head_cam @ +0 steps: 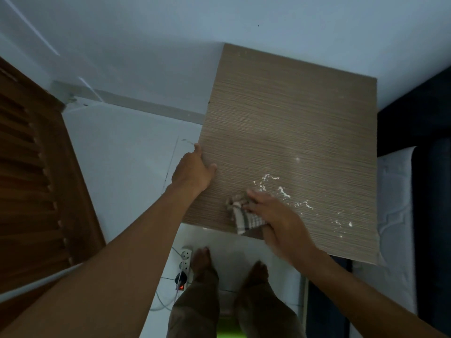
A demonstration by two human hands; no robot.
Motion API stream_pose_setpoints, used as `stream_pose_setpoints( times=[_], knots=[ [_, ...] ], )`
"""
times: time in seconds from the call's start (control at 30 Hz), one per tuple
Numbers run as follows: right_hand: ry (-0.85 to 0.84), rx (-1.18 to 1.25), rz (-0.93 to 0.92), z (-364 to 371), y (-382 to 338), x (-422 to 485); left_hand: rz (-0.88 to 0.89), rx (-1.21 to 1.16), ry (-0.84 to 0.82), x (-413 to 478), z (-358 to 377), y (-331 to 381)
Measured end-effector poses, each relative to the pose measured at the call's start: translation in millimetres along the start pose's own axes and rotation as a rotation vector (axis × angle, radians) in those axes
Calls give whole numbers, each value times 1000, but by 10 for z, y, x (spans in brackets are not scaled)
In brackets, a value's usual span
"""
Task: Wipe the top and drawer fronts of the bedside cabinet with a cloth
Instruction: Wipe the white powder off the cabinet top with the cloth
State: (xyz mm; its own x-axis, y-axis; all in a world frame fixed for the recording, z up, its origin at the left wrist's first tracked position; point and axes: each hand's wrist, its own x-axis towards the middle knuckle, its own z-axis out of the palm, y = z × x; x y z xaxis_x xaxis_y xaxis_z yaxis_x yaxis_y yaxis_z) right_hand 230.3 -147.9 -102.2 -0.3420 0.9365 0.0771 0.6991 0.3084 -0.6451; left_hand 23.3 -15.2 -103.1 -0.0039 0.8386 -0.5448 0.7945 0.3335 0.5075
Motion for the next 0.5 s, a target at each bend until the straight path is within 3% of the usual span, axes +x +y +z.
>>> stream_pose_setpoints(
  times=[0.1,0.27,0.5],
  knots=[
    [194,113,170,-353,40,126,-36,80,39,-98,168,90],
    [436,84,492,-883,271,391,-152,195,81,-191,398,268],
    [458,-91,751,-866,932,698,-240,152,27,-142,372,330]
  ],
)
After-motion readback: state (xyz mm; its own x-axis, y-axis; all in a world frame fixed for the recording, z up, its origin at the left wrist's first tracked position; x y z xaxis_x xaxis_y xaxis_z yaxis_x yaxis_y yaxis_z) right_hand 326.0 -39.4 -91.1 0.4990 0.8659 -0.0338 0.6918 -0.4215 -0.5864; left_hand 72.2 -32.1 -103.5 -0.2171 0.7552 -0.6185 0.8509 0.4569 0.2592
